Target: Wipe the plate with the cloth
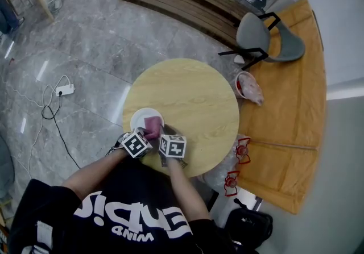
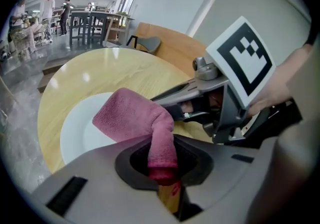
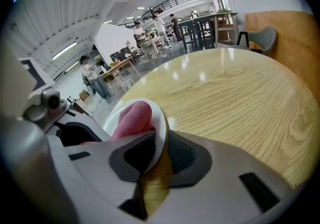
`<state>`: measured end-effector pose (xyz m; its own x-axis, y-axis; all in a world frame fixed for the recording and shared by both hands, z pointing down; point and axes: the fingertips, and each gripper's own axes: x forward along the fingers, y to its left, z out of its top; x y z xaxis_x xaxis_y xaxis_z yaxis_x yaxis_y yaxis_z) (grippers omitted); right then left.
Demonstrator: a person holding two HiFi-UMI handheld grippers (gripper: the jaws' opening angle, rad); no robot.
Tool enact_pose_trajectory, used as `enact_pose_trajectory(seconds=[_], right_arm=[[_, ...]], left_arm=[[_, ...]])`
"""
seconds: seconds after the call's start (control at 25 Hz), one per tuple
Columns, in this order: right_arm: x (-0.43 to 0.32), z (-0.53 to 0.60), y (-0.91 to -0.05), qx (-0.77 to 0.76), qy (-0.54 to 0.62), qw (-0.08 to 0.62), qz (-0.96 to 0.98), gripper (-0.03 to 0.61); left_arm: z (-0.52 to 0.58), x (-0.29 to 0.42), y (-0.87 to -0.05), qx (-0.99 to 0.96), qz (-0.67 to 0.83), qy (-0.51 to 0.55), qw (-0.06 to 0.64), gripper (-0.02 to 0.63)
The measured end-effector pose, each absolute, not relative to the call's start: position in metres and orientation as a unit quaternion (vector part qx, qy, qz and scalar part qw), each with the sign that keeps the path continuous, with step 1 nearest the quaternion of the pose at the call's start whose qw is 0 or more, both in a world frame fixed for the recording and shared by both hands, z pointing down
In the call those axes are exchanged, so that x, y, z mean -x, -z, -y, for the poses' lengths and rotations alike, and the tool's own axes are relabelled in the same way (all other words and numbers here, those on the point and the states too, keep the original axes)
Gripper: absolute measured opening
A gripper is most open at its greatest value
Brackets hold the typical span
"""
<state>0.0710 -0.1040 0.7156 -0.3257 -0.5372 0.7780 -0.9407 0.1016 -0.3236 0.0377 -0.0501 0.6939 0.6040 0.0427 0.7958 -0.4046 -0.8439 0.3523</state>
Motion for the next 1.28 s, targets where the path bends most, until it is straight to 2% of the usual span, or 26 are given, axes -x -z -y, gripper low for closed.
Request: enact_pose_trajectory(seconds=[0.24,1.28], right_arm=[[-0.071,0.103,-0.716,-0.52,-0.41,0.251,0.706,0.091],[-0.07,0.104,-0.716,-0.51,-0.412,0.249,0.713,0.091]], left_arm=[[0.049,-0.034,-0.696,-0.859,0.107,-0.435,0.247,0.051],[0.076,0.02,-0.691,-0.839,0.173,-0.435,0.279,0.051]])
